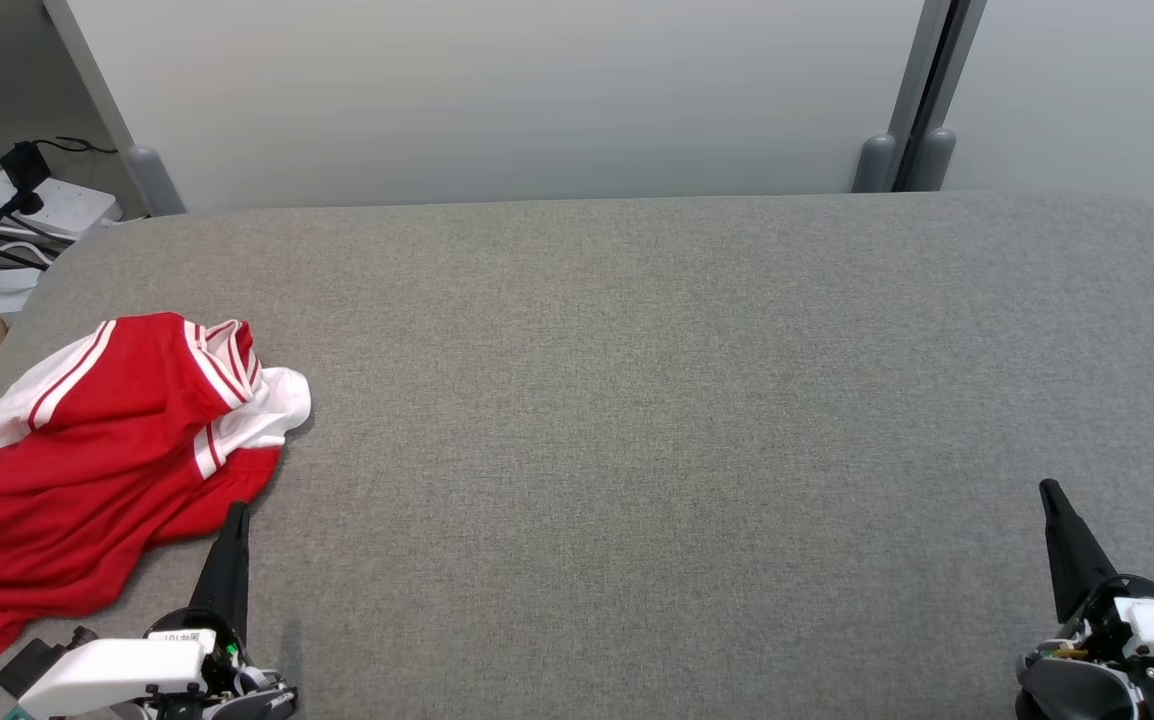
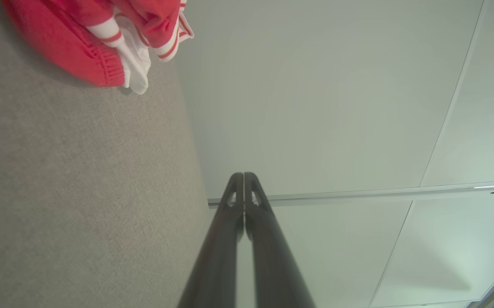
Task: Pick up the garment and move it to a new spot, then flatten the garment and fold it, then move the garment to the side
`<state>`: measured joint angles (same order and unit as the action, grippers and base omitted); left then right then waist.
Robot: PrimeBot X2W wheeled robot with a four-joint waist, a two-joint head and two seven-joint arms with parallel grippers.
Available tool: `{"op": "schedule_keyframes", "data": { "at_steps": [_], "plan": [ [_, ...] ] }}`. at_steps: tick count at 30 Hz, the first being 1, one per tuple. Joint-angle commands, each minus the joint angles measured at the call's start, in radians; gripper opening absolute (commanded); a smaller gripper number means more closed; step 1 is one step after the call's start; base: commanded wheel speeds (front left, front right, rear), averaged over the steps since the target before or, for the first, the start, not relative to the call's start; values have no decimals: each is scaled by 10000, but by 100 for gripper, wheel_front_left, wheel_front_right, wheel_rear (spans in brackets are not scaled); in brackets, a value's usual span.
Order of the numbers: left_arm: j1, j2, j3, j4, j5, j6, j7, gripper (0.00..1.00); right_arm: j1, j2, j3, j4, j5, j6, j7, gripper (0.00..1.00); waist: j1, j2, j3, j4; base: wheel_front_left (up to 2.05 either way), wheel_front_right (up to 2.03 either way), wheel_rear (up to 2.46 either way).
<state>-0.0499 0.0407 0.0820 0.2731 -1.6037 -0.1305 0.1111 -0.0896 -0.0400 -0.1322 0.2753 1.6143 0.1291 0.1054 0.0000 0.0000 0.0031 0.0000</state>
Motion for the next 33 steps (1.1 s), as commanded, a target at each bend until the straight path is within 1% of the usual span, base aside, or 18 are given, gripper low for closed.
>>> {"op": "schedule_keyframes", "data": {
  "at_steps": [1,20,21,22,23,24,27,31,33],
  "plan": [
    [-580,95,315,-283,-52,-2,18,0,-183,-102,186,-305,-54,16,77,0,0,0,0,0,0,0,0],
    [-580,95,315,-283,-52,-2,18,0,-183,-102,186,-305,-54,16,77,0,0,0,0,0,0,0,0],
    [15,-1,-6,36,1,-2,-1,100,4,5,5,39,-1,2,-2,100,0,0,0,0,0,0,0],
    [55,-20,-11,128,1,0,-1,0,31,34,21,124,-3,0,-6,0,0,0,1,0,0,0,0],
    [144,-54,-16,258,1,2,-1,0,103,78,41,254,-4,0,-7,0,0,0,3,0,0,0,0],
    [216,-81,-17,348,1,2,-3,100,167,114,60,343,-12,0,-16,100,0,0,6,0,0,0,0],
    [161,-49,-6,338,6,2,-13,100,119,110,120,320,-58,0,-75,100,2,0,21,0,0,0,0],
    [83,36,-38,315,112,2,-93,100,24,103,249,329,-210,1,-195,100,22,0,-16,-14,0,0,0],
    [59,98,-109,308,230,2,-189,100,-20,95,295,342,-348,1,-254,100,15,0,-25,-24,0,0,0]
  ]
}}
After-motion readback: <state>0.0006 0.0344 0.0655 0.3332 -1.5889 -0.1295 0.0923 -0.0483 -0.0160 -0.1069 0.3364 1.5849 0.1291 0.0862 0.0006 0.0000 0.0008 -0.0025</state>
